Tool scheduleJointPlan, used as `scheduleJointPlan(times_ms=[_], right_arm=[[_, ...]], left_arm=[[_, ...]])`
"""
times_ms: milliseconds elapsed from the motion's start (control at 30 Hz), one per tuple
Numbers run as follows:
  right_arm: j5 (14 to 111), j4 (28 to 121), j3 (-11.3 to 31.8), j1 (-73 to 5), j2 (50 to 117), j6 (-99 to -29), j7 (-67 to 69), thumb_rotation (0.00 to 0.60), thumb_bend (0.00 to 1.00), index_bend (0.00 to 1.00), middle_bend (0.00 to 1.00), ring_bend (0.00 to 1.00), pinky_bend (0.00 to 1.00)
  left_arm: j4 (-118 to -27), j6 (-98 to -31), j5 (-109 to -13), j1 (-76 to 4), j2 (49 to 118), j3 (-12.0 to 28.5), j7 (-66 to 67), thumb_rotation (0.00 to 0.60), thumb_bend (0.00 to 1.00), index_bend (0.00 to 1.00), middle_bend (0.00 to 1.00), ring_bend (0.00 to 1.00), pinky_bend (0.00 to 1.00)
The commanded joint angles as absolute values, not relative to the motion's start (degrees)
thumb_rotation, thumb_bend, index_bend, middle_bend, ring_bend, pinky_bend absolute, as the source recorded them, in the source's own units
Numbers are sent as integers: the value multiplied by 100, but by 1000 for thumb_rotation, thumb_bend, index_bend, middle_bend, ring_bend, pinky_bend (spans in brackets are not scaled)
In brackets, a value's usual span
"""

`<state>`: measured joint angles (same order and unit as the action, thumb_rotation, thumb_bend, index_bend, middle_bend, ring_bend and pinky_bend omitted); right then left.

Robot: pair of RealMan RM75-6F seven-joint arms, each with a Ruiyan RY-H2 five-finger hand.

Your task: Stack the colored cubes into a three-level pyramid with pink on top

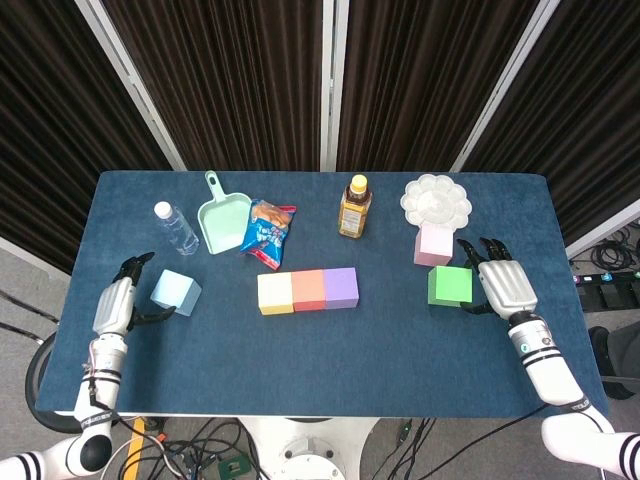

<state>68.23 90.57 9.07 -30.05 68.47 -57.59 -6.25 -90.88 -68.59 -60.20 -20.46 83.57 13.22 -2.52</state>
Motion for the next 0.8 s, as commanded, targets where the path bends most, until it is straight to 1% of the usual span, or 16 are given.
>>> scheduleJointPlan(times_ms=[33, 133, 267, 433, 567, 800], right_arm=[[6929, 9666, 1177, -3129, 6370, -5818, -599, 600, 148, 0, 471, 32, 0], [6812, 10042, 1390, -3321, 6179, -5674, -613, 600, 149, 0, 475, 32, 0], [6377, 10362, 1674, -3816, 6014, -5063, -678, 600, 152, 0, 480, 32, 0], [5735, 10426, 1848, -4522, 6054, -4350, -977, 600, 154, 0, 481, 32, 0], [5073, 10284, 1806, -5067, 6304, -4019, -1278, 600, 154, 0, 483, 32, 0], [4134, 10136, 1512, -5745, 6759, -4092, -1913, 600, 155, 0, 484, 32, 0]], left_arm=[[-9094, -6868, -6041, -2018, 8347, 1331, -326, 600, 115, 102, 113, 0, 134], [-9072, -6878, -6070, -1972, 8337, 1334, -452, 600, 115, 102, 113, 0, 134], [-9042, -6857, -6158, -1922, 8288, 1312, -617, 600, 114, 102, 113, 0, 134], [-9000, -6859, -6242, -1869, 8246, 1298, -769, 600, 115, 102, 113, 0, 134], [-8961, -6813, -6278, -1849, 8233, 1284, -872, 600, 115, 102, 113, 0, 134], [-8910, -6717, -6289, -1871, 8221, 1312, -962, 600, 115, 102, 113, 0, 134]])
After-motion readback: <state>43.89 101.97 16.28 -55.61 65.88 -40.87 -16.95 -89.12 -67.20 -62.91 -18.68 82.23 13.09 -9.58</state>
